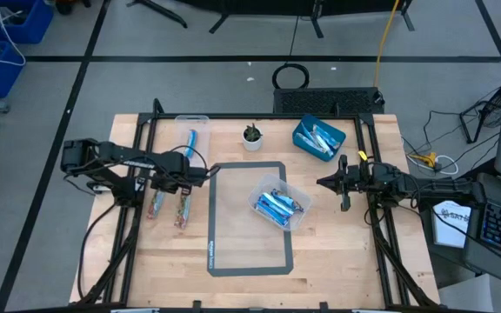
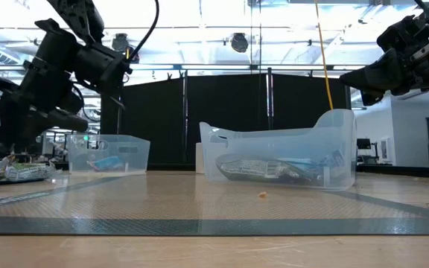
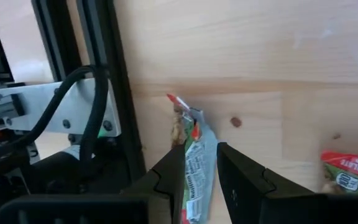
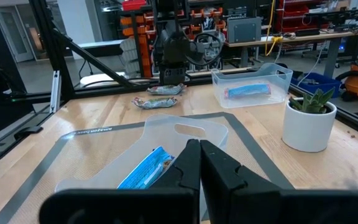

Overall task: Pick and place Granola Bars by type
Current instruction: Put the snack into the left bin

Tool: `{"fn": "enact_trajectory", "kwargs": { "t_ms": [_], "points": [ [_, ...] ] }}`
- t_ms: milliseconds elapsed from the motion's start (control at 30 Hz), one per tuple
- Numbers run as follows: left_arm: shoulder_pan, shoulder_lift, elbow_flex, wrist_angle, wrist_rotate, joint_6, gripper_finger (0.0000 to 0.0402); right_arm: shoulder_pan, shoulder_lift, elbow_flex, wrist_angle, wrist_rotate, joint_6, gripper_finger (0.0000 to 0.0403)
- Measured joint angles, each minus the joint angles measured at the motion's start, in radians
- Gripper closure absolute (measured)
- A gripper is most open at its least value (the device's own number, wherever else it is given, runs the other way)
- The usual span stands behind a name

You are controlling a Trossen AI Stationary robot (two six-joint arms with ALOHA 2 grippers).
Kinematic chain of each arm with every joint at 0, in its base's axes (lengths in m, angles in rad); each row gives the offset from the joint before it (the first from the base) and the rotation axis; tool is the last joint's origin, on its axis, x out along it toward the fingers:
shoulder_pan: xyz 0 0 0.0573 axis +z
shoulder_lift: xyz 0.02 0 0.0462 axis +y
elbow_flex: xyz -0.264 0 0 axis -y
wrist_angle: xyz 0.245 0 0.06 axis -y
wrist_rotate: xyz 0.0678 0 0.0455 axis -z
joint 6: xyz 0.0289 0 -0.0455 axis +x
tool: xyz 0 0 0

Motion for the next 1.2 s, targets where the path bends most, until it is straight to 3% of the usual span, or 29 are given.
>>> {"fn": "enact_trajectory", "kwargs": {
  "t_ms": [1200],
  "points": [
    [-0.003, 0.001, -0.075, 0.102, 0.011, -0.020, 0.0302, 0.000, 0.000, 0.000, 0.000, 0.000, 0.000, 0.0403]
  ]
}}
